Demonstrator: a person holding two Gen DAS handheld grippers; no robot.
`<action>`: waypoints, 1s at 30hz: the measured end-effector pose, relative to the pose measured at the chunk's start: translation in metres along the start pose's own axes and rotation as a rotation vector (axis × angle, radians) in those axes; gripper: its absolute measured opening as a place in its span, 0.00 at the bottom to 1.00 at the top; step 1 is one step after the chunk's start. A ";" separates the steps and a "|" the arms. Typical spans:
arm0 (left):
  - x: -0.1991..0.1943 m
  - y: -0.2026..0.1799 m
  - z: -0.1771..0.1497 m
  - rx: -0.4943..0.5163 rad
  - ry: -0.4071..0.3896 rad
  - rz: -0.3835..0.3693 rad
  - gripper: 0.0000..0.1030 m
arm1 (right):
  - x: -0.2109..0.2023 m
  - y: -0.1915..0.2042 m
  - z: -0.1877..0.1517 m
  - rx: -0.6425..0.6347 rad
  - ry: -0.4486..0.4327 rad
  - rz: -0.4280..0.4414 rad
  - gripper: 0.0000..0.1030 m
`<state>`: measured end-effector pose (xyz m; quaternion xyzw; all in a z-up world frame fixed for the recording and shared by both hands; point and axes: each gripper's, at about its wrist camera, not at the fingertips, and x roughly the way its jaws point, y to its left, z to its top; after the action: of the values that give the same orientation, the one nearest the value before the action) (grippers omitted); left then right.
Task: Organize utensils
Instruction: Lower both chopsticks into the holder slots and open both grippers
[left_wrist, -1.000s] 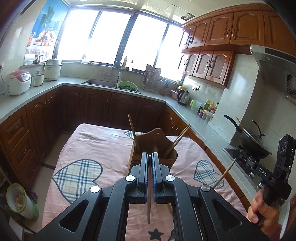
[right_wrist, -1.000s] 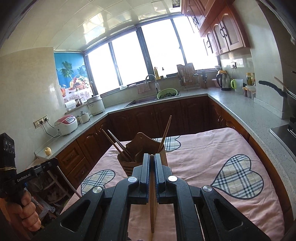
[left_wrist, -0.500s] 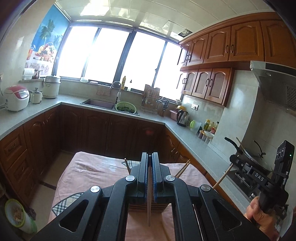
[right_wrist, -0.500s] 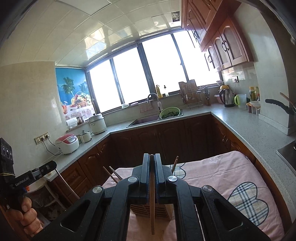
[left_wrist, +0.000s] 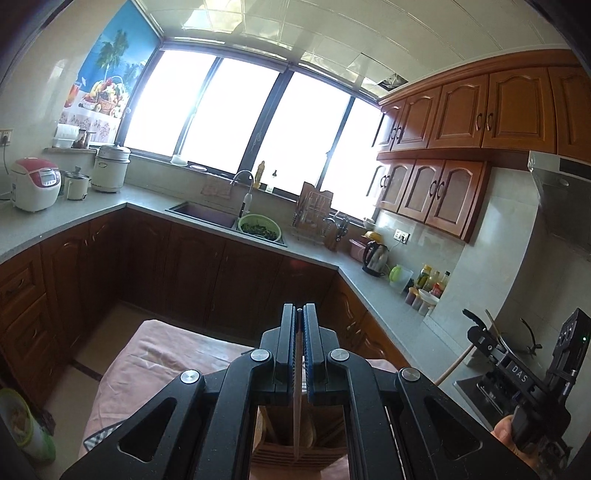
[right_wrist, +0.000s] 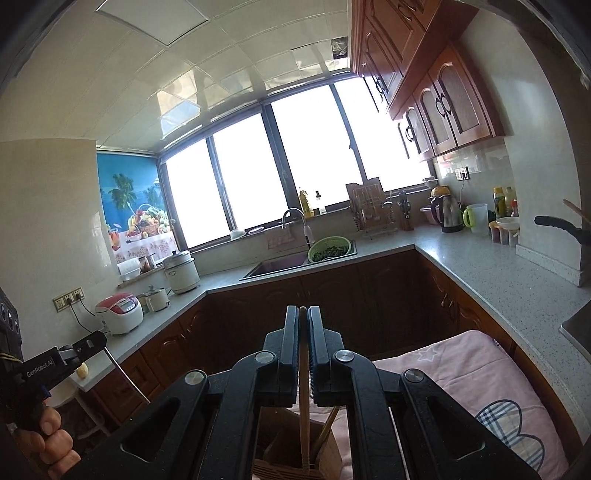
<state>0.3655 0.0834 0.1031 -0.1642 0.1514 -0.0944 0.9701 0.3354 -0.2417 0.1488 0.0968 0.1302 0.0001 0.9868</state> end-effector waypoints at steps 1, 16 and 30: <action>0.007 0.002 -0.001 -0.004 -0.002 0.008 0.02 | 0.004 0.000 -0.001 -0.002 -0.002 -0.004 0.04; 0.086 -0.005 -0.044 0.012 0.053 0.078 0.02 | 0.050 -0.014 -0.047 0.026 0.067 -0.026 0.04; 0.089 0.003 -0.046 0.030 0.092 0.085 0.02 | 0.065 -0.023 -0.086 0.072 0.160 -0.031 0.04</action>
<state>0.4342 0.0520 0.0374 -0.1388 0.2012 -0.0628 0.9676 0.3754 -0.2467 0.0466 0.1299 0.2098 -0.0121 0.9690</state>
